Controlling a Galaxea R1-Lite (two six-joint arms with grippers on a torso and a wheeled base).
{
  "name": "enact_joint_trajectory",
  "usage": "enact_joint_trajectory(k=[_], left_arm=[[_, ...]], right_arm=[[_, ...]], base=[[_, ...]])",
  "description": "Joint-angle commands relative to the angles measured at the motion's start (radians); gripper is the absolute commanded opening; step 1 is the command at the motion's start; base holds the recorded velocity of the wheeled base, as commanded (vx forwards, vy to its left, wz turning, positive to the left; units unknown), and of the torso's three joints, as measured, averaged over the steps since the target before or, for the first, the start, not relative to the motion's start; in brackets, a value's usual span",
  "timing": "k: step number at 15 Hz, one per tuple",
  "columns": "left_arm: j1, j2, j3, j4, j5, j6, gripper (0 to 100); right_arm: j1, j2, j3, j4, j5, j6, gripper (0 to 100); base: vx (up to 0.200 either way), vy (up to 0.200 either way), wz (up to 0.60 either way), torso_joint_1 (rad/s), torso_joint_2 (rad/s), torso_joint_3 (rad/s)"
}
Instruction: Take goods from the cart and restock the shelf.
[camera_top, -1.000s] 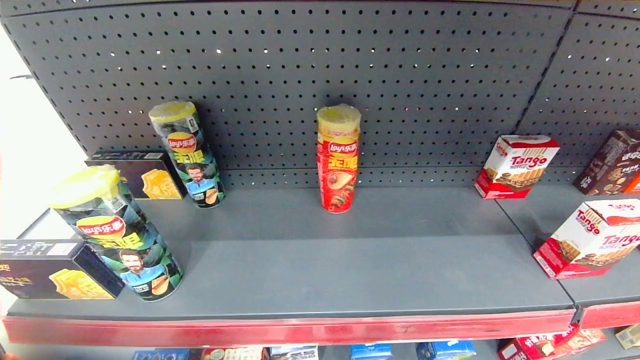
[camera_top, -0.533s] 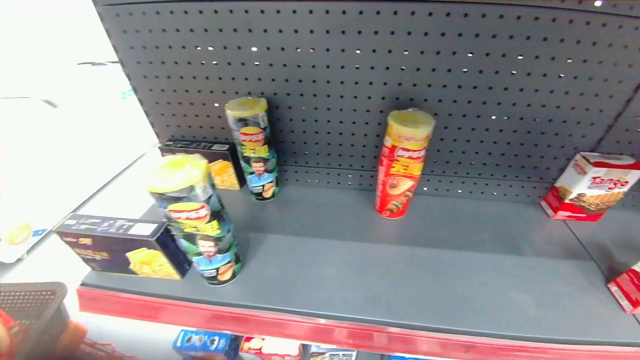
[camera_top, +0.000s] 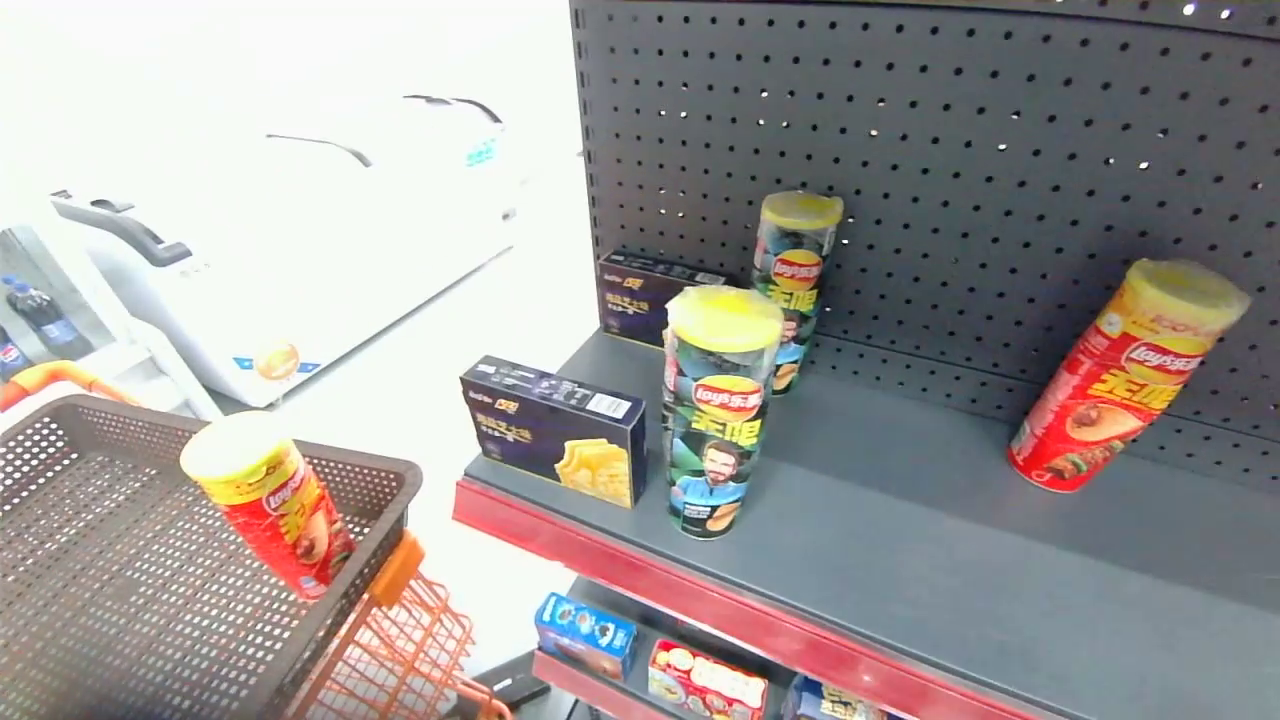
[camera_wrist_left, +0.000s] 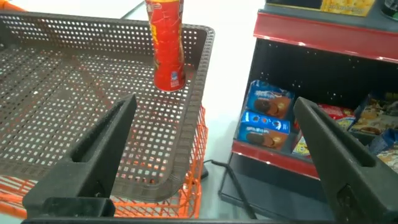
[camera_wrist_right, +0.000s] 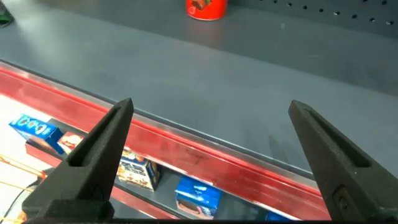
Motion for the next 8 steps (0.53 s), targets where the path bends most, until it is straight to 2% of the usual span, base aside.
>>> enact_joint_trajectory(k=[1,8], left_arm=[[0.001,0.001,0.000,0.000,0.000,0.000,100],[0.001,0.001,0.000,0.000,0.001,0.000,100]], right_arm=[[0.001,0.001,0.000,0.000,0.000,0.000,100],[0.001,0.001,0.000,0.000,0.000,0.002,100]], base=[[0.000,0.000,0.00,0.000,0.00,0.000],[0.000,0.000,0.00,0.000,0.00,0.000]])
